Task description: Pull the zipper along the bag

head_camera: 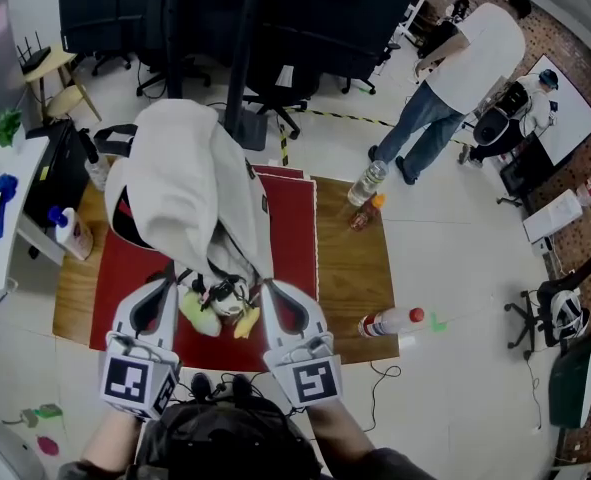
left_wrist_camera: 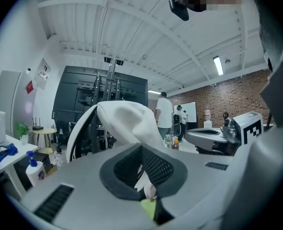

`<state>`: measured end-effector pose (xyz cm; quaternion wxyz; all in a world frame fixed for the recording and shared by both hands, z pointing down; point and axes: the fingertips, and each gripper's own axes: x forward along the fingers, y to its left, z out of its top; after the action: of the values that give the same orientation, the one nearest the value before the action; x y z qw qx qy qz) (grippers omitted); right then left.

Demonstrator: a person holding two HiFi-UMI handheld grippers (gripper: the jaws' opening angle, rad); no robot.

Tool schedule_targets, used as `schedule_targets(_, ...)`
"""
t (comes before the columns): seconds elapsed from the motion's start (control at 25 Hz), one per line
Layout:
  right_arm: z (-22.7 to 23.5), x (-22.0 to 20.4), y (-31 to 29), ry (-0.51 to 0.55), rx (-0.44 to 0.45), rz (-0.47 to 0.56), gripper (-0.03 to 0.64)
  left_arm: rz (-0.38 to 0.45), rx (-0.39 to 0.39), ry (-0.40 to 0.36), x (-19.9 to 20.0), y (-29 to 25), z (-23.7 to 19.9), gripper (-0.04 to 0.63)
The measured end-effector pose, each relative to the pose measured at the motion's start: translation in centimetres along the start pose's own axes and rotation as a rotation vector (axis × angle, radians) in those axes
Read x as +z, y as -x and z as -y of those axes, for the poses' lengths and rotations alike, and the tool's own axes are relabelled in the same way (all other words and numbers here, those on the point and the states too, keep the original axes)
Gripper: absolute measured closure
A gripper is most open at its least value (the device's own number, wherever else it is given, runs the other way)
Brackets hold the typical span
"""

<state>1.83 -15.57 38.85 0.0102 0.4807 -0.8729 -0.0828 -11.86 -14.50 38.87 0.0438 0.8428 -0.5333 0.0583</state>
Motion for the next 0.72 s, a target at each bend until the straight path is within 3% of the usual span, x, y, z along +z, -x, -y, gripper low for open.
schedule_targets(0.2, 0.6, -0.1, -0.2, -0.042, -0.022, 0.007, 0.598, -0.015, 0.007, 0.004, -1.0, -0.4, 0.1, 0.571)
schedule_targets(0.72, -0.6, -0.7, -0.6, -0.016, 0.004, -0.025, 0.6, -0.015, 0.015, 0.015, -1.2, -0.6, -0.2, 0.571)
